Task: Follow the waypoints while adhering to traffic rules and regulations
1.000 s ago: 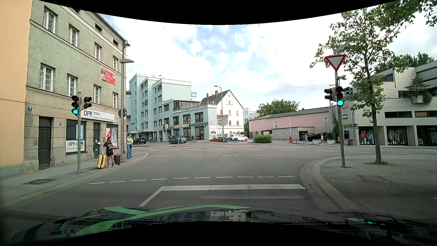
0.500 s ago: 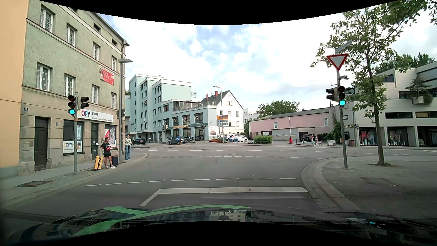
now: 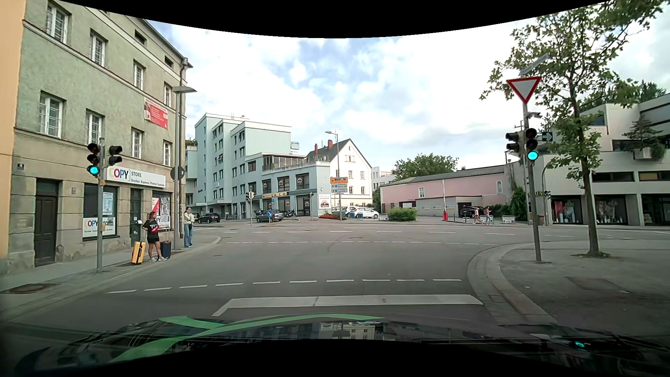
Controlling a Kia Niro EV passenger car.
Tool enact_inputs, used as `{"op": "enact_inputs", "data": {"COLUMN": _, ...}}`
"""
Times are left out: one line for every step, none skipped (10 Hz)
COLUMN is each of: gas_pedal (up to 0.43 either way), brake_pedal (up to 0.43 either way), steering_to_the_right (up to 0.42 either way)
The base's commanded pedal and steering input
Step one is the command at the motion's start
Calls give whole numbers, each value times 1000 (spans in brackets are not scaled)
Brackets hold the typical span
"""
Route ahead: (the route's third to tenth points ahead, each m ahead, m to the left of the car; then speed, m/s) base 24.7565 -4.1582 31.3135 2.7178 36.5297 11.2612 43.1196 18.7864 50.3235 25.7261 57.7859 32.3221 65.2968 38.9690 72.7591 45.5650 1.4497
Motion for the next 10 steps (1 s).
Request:
{"op": "enact_inputs", "data": {"gas_pedal": 378, "brake_pedal": 0, "steering_to_the_right": 57}}
{"op": "enact_inputs", "data": {"gas_pedal": 378, "brake_pedal": 0, "steering_to_the_right": 60}}
{"op": "enact_inputs", "data": {"gas_pedal": 378, "brake_pedal": 0, "steering_to_the_right": 62}}
{"op": "enact_inputs", "data": {"gas_pedal": 409, "brake_pedal": 0, "steering_to_the_right": 62}}
{"op": "enact_inputs", "data": {"gas_pedal": 421, "brake_pedal": 0, "steering_to_the_right": 62}}
{"op": "enact_inputs", "data": {"gas_pedal": 421, "brake_pedal": 0, "steering_to_the_right": 60}}
{"op": "enact_inputs", "data": {"gas_pedal": 449, "brake_pedal": 0, "steering_to_the_right": 53}}
{"op": "enact_inputs", "data": {"gas_pedal": 469, "brake_pedal": 0, "steering_to_the_right": 45}}
{"op": "enact_inputs", "data": {"gas_pedal": 469, "brake_pedal": 0, "steering_to_the_right": 41}}
{"op": "enact_inputs", "data": {"gas_pedal": 469, "brake_pedal": 0, "steering_to_the_right": 40}}
